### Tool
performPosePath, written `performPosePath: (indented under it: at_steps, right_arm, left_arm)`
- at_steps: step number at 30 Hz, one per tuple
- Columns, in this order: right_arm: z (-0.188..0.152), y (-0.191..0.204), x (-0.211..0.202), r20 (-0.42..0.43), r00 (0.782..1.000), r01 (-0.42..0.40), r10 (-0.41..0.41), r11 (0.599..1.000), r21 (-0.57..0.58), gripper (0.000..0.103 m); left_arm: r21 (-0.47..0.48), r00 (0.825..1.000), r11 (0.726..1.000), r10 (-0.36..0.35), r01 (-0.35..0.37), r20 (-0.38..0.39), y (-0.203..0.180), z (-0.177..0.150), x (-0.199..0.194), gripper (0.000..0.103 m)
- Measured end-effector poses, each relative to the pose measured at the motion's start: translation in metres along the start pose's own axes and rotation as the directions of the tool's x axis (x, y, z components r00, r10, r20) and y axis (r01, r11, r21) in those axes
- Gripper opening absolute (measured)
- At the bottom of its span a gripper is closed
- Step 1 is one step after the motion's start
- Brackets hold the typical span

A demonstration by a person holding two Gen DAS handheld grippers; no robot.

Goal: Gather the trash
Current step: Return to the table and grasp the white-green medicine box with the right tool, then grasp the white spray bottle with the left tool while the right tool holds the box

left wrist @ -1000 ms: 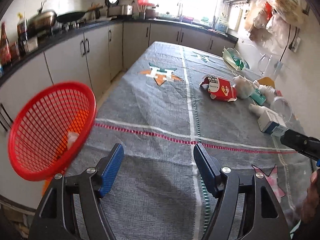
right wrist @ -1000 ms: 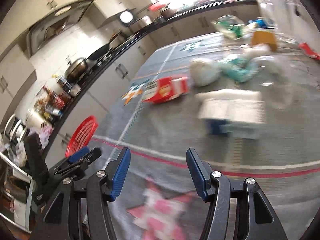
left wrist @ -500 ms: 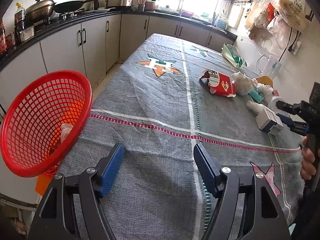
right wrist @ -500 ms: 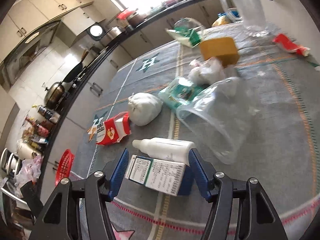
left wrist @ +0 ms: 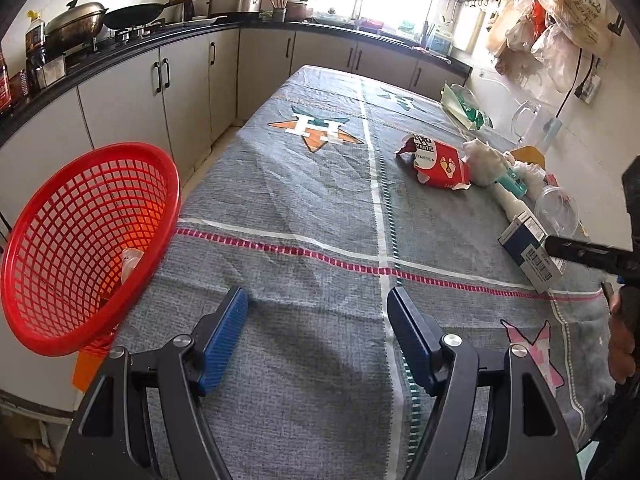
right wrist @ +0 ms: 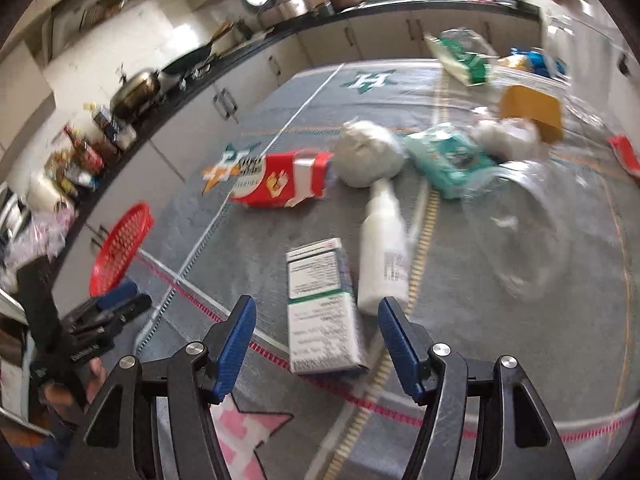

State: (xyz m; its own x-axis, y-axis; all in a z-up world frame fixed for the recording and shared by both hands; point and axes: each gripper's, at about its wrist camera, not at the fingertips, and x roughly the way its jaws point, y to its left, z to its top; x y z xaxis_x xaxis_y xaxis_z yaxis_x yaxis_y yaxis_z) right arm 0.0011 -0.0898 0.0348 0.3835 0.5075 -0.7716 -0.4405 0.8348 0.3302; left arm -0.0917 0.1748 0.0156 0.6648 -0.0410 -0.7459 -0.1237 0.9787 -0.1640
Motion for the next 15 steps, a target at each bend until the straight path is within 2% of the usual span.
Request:
performPosePath:
  at_steps: [2, 4, 7, 9, 11, 12, 13, 15]
  right_arm:
    - [0.000, 0.005, 0.011, -0.034, 0.999, 0.031, -0.031, 0.999, -0.009, 0.064]
    - [-0.002, 0.007, 0.018, -0.055, 0.998, 0.039, -0.041, 0.999, -0.026, 0.044]
    - [-0.004, 0.005, 0.018, -0.051, 0.997, 0.057, -0.060, 0.997, -0.049, 0.038]
    - [-0.003, 0.004, 0.006, -0.030, 1.000, 0.003, -0.004, 0.998, -0.055, 0.038]
    - [0.003, 0.000, -0.016, 0.048, 0.996, -0.073, 0.076, 0.996, -0.050, 0.038]
    - [0.009, -0.006, -0.035, 0.130, 0.984, -0.118, 0.121, 0.992, -0.034, 0.038]
    - [0.013, -0.012, -0.047, 0.194, 0.972, -0.127, 0.128, 0.992, -0.019, 0.038]
    - [0.019, -0.027, -0.067, 0.326, 0.943, -0.075, 0.067, 0.997, 0.010, 0.038]
  left_arm:
    - [0.008, 1.000, 1.000, 0.012, -0.012, -0.001, -0.002, -0.001, 0.000, 0.071]
    - [0.021, 1.000, 1.000, 0.024, -0.024, -0.004, -0.004, -0.001, 0.001, 0.071]
    - [0.026, 0.999, 0.998, 0.053, -0.053, 0.010, -0.007, -0.001, -0.002, 0.071]
    - [0.047, 0.997, 0.996, 0.079, -0.080, 0.017, -0.014, 0.001, -0.007, 0.071]
    - [0.058, 0.999, 0.997, 0.053, -0.054, 0.013, -0.024, 0.004, -0.015, 0.071]
    - [0.063, 0.999, 0.997, 0.035, -0.036, 0.012, -0.031, 0.007, -0.020, 0.071]
    - [0.074, 1.000, 0.997, 0.016, -0.016, 0.007, -0.042, 0.011, -0.026, 0.071]
    - [0.097, 1.000, 0.995, -0.020, 0.021, -0.004, -0.059, 0.017, -0.034, 0.071]
